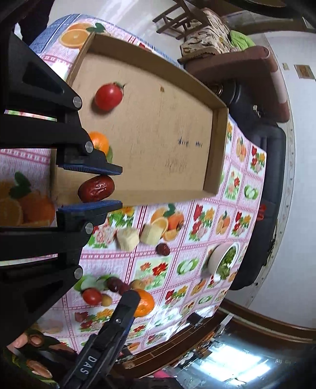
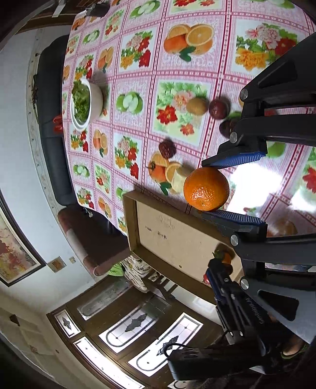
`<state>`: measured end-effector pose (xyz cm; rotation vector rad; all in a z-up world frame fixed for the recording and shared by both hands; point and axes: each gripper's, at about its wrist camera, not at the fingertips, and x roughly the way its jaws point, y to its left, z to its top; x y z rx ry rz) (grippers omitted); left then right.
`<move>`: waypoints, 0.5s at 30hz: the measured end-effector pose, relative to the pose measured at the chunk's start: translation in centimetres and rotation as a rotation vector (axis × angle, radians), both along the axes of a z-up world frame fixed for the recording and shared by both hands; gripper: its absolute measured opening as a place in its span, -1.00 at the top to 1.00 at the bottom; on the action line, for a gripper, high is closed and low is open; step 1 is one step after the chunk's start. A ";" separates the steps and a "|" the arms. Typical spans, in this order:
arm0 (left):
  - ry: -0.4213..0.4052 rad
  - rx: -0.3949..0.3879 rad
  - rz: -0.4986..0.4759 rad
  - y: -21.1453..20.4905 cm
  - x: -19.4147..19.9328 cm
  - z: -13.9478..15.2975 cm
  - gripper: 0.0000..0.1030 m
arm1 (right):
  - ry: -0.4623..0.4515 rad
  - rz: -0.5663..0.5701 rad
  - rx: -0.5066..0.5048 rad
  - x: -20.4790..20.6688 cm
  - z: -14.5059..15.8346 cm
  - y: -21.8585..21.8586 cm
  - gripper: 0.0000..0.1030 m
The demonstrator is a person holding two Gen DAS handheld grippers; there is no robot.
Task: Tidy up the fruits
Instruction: 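Carry the red date with the left tool into the box while the right tool carries the mandarin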
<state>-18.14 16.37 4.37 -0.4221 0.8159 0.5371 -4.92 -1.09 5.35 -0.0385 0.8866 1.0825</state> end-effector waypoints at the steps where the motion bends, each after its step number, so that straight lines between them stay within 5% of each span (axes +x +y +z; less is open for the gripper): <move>1: 0.000 0.003 0.006 0.3 -0.1 0.0 0.64 | -0.001 0.008 -0.002 -0.2 0.0 0.4 0.33; 15: 0.002 0.010 0.071 3.7 -1.2 -0.1 0.64 | -0.006 0.081 -0.009 -1.8 0.0 4.5 0.33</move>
